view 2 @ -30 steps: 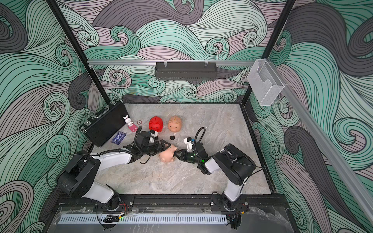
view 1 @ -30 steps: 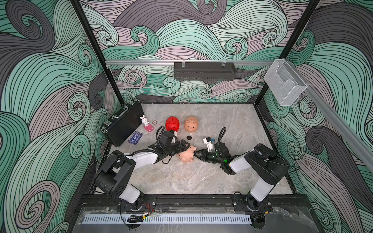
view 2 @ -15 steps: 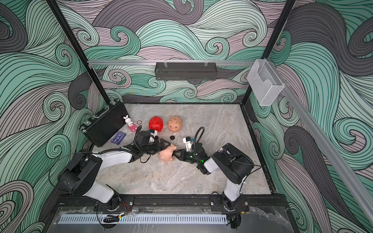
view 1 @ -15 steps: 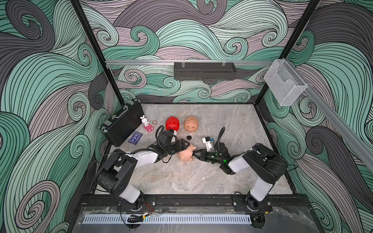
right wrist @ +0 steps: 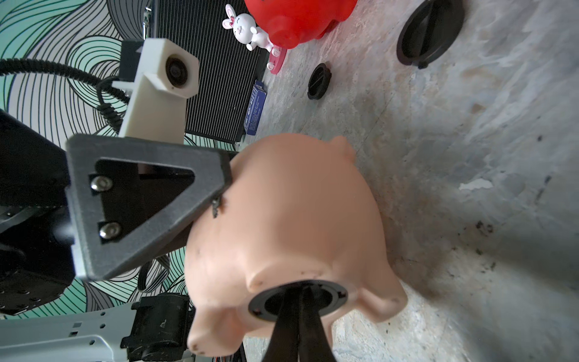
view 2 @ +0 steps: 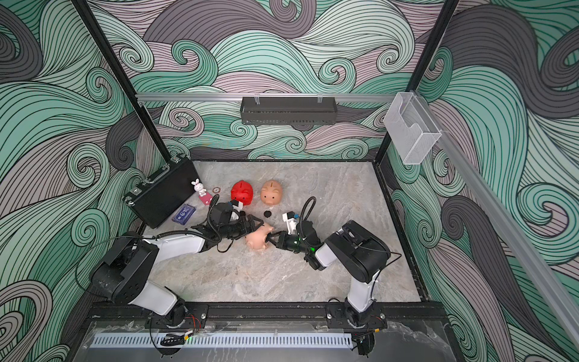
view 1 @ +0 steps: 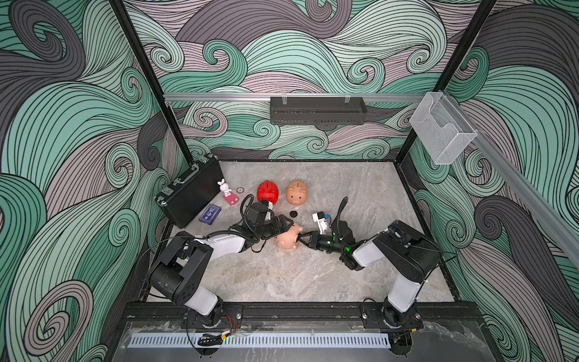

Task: Open piggy banks
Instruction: Open the lid on the piggy bank.

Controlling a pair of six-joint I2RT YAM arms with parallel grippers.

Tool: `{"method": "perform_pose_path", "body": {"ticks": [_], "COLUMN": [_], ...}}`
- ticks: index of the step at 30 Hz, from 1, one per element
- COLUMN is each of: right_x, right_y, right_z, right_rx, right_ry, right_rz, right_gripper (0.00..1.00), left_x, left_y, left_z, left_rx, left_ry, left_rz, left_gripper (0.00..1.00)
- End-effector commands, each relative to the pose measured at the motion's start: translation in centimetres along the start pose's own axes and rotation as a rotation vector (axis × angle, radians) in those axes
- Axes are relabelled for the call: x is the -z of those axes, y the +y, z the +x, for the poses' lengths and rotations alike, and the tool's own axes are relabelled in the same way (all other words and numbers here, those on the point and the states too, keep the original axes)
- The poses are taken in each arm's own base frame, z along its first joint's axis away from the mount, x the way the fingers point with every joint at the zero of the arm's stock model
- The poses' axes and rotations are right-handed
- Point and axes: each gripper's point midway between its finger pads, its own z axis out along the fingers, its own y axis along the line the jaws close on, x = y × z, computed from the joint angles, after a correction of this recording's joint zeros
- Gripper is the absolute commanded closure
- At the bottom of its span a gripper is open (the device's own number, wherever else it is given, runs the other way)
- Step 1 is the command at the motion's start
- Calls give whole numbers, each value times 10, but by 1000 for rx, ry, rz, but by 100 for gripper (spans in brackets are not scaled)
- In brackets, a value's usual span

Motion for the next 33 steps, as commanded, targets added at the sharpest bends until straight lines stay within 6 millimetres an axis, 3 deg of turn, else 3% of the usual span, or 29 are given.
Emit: {"method": "perform_pose_path", "body": {"ticks": [1,6,9,24,33], "right_x": [-7,-8,-14,-23,-26], "right_y": [16,16,4,32,35], "right_z": [-17,-16,-16,-23,-24], "right_rx": [15,53,40,276,464], "right_ry": [-54,-47,-18,-83,-95], "right_rz": [-14,-1,68,-31,-25], "right_gripper": [98,100,100,100,100], "left_x": [-2,-1,-2,-2,-4], "left_y": [47,49,48,46,48], "left_z": [67,68,67,68,70], "left_rx": [56,56,55,37,36], "left_ry": [241,237,237,253,265], "left_rz": [-151,-154,-152,-149,-154], "left_gripper": [17,17,17,17,17]}}
